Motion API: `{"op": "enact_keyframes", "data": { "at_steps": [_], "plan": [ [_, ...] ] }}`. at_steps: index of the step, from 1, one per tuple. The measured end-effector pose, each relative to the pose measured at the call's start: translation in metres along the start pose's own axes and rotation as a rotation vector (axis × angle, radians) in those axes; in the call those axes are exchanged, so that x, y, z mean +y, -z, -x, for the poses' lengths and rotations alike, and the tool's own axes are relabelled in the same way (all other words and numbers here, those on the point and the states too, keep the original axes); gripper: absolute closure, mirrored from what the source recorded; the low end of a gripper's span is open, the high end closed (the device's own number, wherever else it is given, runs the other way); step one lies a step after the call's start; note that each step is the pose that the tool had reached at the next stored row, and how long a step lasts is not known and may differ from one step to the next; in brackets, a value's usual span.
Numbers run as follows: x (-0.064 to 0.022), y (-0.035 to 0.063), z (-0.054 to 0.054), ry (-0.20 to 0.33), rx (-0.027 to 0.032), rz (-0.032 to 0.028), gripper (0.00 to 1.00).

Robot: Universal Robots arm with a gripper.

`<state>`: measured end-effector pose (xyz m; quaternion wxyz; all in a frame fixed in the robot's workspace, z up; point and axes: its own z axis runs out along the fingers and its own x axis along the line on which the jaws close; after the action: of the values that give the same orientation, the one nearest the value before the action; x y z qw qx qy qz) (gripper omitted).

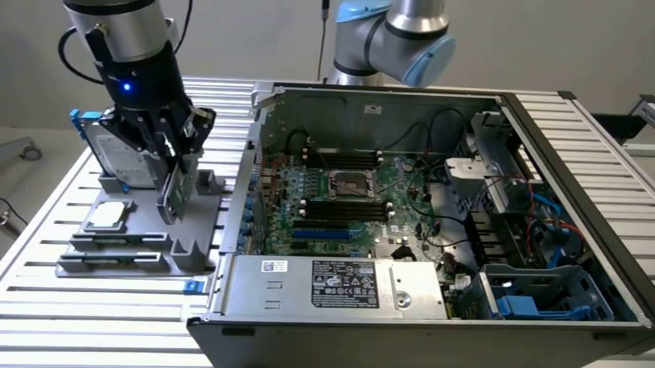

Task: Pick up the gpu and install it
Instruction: 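Pick up the gpu and move the gpu toward the slot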

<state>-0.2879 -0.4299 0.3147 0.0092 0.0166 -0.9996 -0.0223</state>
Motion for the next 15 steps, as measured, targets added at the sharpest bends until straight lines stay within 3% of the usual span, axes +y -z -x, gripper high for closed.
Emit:
{"op": "enact_keyframes", "data": {
  "at_steps": [10,15],
  "plan": [
    [0.0019,0.0453,0.000,-0.006,-0.0003,0.0001,0.74],
    [0.0027,0.0684,0.010,-0.009,0.0014,0.0002,0.74]
  ]
}}
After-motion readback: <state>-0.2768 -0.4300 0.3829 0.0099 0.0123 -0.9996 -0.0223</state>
